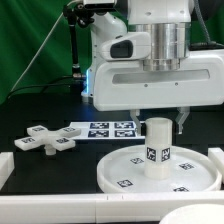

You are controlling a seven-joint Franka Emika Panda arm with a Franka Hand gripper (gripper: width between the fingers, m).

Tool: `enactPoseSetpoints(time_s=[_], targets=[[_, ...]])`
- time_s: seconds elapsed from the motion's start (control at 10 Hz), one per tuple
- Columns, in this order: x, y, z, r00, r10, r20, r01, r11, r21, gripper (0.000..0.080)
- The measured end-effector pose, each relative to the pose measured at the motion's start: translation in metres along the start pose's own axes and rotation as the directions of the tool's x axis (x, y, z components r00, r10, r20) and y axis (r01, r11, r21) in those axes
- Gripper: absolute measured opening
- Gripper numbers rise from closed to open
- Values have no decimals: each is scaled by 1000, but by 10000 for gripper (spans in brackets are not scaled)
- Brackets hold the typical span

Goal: Assemble round table

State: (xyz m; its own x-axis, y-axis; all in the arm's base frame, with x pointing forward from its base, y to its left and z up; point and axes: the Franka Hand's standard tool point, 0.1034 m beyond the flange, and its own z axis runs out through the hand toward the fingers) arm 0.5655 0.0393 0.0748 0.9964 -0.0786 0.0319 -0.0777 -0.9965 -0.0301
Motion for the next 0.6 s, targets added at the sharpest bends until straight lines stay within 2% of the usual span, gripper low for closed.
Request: enactPoseSetpoints(time_s=[0.2,0.4,0.5,0.6], targets=[[0,0,0,981,192,4,-192,981,6,409],[0,1,0,972,236,5,-236,972,9,409],[0,0,1,971,237,6,-237,971,12,458],[0,0,1,971,237,7,-237,971,12,596]])
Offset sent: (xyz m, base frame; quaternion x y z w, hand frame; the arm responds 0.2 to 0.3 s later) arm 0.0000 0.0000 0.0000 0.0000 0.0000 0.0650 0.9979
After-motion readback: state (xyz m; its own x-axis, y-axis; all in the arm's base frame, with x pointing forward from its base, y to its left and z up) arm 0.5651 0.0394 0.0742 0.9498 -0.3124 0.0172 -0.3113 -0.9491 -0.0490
